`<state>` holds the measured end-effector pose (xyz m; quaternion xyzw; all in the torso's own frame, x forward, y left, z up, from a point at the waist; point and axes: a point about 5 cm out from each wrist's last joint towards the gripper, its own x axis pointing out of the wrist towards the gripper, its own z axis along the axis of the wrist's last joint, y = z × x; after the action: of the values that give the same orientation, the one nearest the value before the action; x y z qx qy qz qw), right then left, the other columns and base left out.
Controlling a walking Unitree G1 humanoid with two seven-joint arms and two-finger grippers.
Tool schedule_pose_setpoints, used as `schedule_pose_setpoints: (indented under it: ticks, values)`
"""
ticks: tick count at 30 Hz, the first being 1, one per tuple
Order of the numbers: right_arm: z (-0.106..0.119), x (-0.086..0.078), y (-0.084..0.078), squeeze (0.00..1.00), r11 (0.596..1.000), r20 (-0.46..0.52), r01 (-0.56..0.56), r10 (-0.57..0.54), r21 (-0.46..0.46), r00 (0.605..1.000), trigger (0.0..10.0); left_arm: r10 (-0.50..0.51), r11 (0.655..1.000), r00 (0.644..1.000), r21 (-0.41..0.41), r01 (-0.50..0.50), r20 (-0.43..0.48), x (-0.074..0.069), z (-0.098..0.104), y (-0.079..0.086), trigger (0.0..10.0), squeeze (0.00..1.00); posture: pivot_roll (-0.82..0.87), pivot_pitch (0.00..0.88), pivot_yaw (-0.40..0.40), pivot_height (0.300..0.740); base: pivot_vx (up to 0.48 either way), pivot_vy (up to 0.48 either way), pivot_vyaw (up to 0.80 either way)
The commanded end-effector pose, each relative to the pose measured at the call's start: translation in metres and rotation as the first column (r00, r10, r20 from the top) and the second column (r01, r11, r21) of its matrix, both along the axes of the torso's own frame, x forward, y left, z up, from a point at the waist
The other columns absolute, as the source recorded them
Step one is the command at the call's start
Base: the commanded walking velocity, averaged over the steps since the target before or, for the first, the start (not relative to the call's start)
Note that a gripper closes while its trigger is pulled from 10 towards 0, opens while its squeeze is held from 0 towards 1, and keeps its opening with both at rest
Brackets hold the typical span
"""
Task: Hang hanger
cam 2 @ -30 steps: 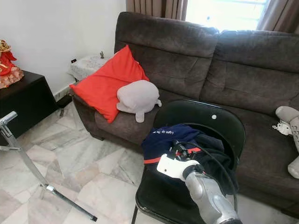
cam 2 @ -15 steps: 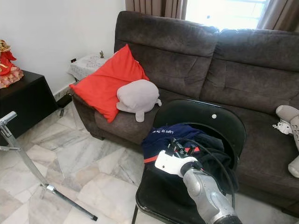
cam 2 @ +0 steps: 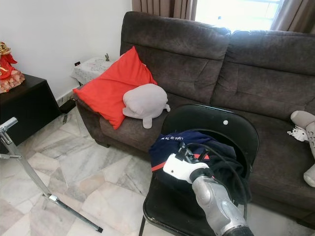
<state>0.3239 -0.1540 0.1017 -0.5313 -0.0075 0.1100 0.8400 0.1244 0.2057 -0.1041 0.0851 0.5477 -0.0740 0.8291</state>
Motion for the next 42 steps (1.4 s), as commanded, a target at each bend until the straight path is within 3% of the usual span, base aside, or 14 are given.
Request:
schedule_pose_setpoints:
  ticks: [1,10,17,18,20,25,28,31,34,36,38,39,40,42]
  values:
    - [0.015,0.006,0.001,0.0,0.999,0.057,0.015,-0.017,0.042,0.998,0.0,-0.013,1.0,1.0,-0.006,0.013,0.008,0.003,0.001,-0.001,10.0,0.0,0.08,0.0,0.028,0.74,0.0,0.0,0.0]
    - [0.025,0.011,-0.001,0.0,0.996,0.094,0.039,-0.047,0.084,0.995,0.0,-0.014,1.0,1.0,-0.008,0.014,0.009,0.003,0.001,-0.001,10.0,0.0,0.07,0.0,0.03,0.74,0.0,0.0,0.0]
    - [0.061,0.02,-0.024,0.0,0.905,0.176,0.19,-0.272,0.381,0.946,0.0,-0.015,1.0,1.0,-0.012,0.015,0.008,0.003,0.001,-0.002,10.0,0.0,0.07,0.0,0.031,0.74,0.0,0.0,0.0]
    - [0.073,0.021,-0.037,0.0,0.8,0.162,0.24,-0.384,0.55,0.909,0.0,-0.015,1.0,1.0,-0.012,0.015,0.008,0.003,0.001,-0.002,10.0,0.0,0.07,0.0,0.031,0.74,0.0,0.0,0.0]
    - [0.077,0.022,-0.047,0.0,0.706,0.127,0.27,-0.455,0.655,0.881,0.0,-0.016,1.0,1.0,-0.012,0.016,0.008,0.003,0.001,-0.002,10.0,0.0,0.07,0.0,0.031,0.74,0.0,0.0,0.0]
    - [0.066,0.02,-0.061,0.0,0.569,0.011,0.341,-0.525,0.749,0.851,0.0,-0.018,1.0,1.0,-0.015,0.018,0.007,0.003,0.001,-0.002,10.0,0.0,0.07,0.0,0.031,0.74,0.0,0.0,0.0]
    - [0.045,0.016,-0.07,0.0,0.373,-0.167,0.437,-0.573,0.819,0.803,0.0,-0.018,1.0,1.0,-0.017,0.018,0.008,0.004,0.001,-0.002,10.0,0.0,0.07,0.0,0.03,0.74,0.0,0.0,0.0]
    - [0.04,0.014,-0.072,0.0,0.294,-0.228,0.461,-0.579,0.837,0.783,0.0,-0.019,1.0,1.0,-0.016,0.019,0.008,0.004,0.001,-0.002,10.0,0.0,0.07,0.0,0.032,0.74,0.0,0.0,0.0]
    - [0.039,0.014,-0.072,0.0,0.282,-0.238,0.466,-0.58,0.839,0.779,0.0,-0.019,1.0,1.0,-0.015,0.019,0.008,0.004,0.001,-0.002,10.0,0.0,0.07,0.0,0.032,0.74,0.0,0.0,0.0]
    - [0.04,0.017,-0.071,0.0,0.282,-0.239,0.466,-0.579,0.838,0.779,2.9,-0.019,1.0,1.0,-0.014,0.019,0.008,0.004,0.001,-0.001,10.0,0.0,0.07,0.0,0.033,0.74,0.0,0.0,0.0]
    - [0.041,0.018,-0.07,0.0,0.279,-0.242,0.466,-0.576,0.84,0.781,2.9,-0.018,1.0,1.0,-0.014,0.018,0.008,0.004,0.001,-0.001,10.0,0.0,0.07,0.0,0.034,0.74,0.0,0.0,0.0]
    - [0.044,0.022,-0.068,0.0,0.292,-0.238,0.462,-0.566,0.838,0.789,7.9,-0.02,1.0,1.0,-0.014,0.02,0.008,0.004,0.001,-0.001,10.0,0.0,0.07,0.0,0.034,0.74,0.0,0.0,0.0]
    - [0.048,0.025,-0.067,0.0,0.302,-0.226,0.453,-0.564,0.839,0.794,10.0,-0.02,1.0,1.0,-0.014,0.021,0.008,0.004,0.001,-0.002,10.0,0.0,0.07,0.0,0.035,0.74,0.0,0.0,0.0]
    - [0.057,0.03,-0.065,0.0,0.336,-0.186,0.428,-0.563,0.839,0.805,10.0,-0.021,1.0,1.0,-0.014,0.021,0.009,0.004,0.001,-0.002,10.0,0.0,0.07,0.0,0.035,0.74,0.0,0.0,0.0]
